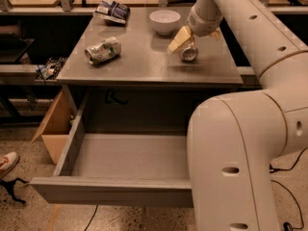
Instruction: Place coke can into top drawer
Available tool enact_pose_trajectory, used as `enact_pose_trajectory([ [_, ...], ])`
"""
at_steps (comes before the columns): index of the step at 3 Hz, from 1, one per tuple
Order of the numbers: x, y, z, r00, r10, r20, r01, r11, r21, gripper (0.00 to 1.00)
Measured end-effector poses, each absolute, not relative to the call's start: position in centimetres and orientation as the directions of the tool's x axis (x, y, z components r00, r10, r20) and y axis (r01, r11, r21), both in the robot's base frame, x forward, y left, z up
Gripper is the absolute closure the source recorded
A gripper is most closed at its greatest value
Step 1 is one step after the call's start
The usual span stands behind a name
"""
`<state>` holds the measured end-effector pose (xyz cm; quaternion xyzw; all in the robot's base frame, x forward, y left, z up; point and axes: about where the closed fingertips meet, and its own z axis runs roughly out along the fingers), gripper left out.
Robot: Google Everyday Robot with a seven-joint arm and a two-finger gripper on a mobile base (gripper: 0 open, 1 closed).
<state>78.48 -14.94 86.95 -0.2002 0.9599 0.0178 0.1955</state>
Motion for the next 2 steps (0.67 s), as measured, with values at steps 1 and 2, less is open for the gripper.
enact_pose_trajectory([
  [1, 78.9, -14.0, 85.7, -0.853, -0.379, -0.359, -0.392, 0.919, -0.038, 0.00],
  [2, 79.5, -13.1, 83.8, -0.865, -0.377, -0.332, -0.390, 0.920, -0.030, 0.02],
])
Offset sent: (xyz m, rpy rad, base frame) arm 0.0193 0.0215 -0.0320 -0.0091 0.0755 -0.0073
